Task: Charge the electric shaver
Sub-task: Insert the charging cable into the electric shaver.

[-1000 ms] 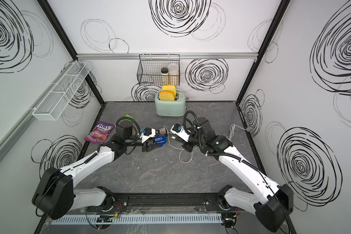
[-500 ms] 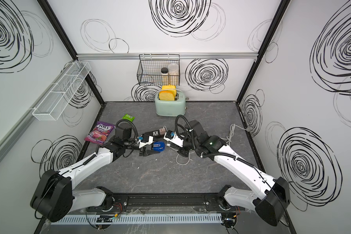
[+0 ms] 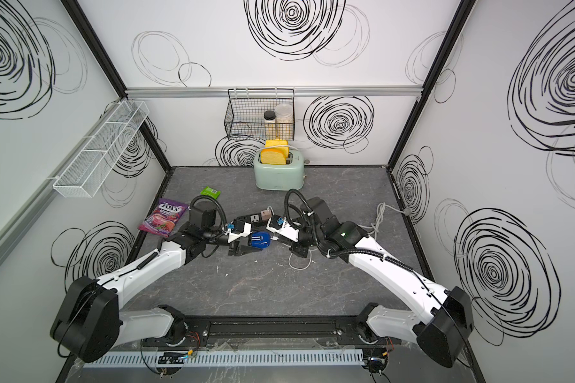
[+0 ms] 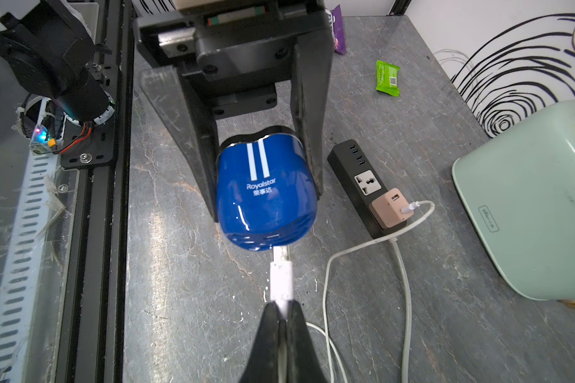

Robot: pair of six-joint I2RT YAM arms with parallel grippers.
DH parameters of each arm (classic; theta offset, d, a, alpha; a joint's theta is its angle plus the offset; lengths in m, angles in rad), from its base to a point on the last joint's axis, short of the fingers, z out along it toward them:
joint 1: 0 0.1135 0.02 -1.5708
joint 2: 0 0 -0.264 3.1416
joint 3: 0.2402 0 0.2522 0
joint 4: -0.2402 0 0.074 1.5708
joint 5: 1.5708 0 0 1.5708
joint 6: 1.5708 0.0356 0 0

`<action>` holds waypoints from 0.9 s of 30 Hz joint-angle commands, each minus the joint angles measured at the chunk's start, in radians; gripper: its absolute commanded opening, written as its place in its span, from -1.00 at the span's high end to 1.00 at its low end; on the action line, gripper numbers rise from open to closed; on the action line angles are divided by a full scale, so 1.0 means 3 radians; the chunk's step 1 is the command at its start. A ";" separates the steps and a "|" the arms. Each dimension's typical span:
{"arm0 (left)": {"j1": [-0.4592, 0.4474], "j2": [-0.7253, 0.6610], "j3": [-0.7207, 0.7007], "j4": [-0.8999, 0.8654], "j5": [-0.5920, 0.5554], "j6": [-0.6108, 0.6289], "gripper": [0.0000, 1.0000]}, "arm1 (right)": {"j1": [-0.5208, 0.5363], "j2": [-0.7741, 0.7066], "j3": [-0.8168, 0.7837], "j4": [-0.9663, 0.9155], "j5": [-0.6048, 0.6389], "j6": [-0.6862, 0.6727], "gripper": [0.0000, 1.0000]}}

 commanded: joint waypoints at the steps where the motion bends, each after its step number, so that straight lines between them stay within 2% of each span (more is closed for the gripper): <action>1: -0.0022 0.0014 0.0004 0.0109 0.0135 0.0083 1.00 | 0.0038 0.0033 -0.0006 0.0014 0.0000 -0.0057 1.00; 15: -0.0040 0.0052 0.0019 0.0125 0.0160 0.0068 1.00 | 0.0110 0.0089 -0.0038 0.0097 0.0118 -0.0084 1.00; 27: -0.0082 0.0073 0.0040 0.0090 0.0217 0.0080 1.00 | 0.0194 -0.0036 -0.0173 0.0349 -0.0031 -0.0256 1.00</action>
